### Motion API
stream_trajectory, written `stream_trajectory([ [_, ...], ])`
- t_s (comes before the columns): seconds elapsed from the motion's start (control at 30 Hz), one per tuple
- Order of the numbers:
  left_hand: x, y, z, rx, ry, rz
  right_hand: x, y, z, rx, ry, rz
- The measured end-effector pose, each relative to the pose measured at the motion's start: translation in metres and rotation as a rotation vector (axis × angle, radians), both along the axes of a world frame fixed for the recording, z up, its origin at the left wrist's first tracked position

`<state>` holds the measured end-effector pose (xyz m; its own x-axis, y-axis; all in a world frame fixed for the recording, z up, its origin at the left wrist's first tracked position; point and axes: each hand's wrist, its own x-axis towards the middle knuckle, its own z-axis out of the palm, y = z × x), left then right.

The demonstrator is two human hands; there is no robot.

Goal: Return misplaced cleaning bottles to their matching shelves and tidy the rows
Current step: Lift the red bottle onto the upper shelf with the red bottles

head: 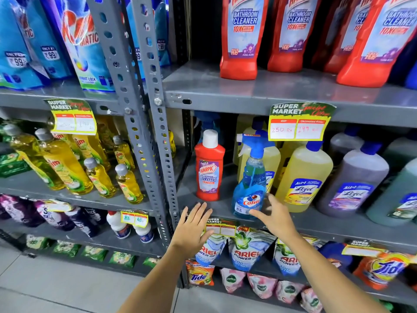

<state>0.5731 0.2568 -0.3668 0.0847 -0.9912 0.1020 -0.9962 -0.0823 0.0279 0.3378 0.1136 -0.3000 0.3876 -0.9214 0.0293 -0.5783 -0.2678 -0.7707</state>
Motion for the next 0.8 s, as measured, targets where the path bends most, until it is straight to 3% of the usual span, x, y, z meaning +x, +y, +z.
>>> stream_trajectory([
  [0.07,0.0,0.001,0.001,0.001,0.008,-0.016,-0.003,0.009,0.008,-0.139,-0.045,-0.116],
  [0.13,0.001,0.0,0.003,-0.004,0.003,-0.029,-0.003,0.019,0.02,-0.358,-0.214,-0.204],
  [0.23,0.004,0.0,0.004,0.011,-0.007,-0.027,0.018,0.034,0.048,-0.522,-0.419,-0.032],
  [0.33,0.006,0.002,0.001,0.049,-0.028,-0.007,0.051,0.048,0.071,-0.576,-0.259,0.193],
  [0.47,0.001,0.001,0.002,0.061,-0.044,0.003,0.096,0.048,0.077,-0.348,-0.009,0.36],
  [0.6,0.001,0.003,0.004,0.078,-0.083,0.009,0.138,0.028,0.08,0.071,-0.196,0.086],
  [0.67,-0.001,0.005,0.004,0.084,-0.089,0.013,0.15,0.016,0.078,0.138,-0.273,-0.031],
  [0.8,-0.002,0.006,0.005,0.09,-0.106,0.01,0.162,0.005,0.068,0.243,-0.283,-0.02],
])
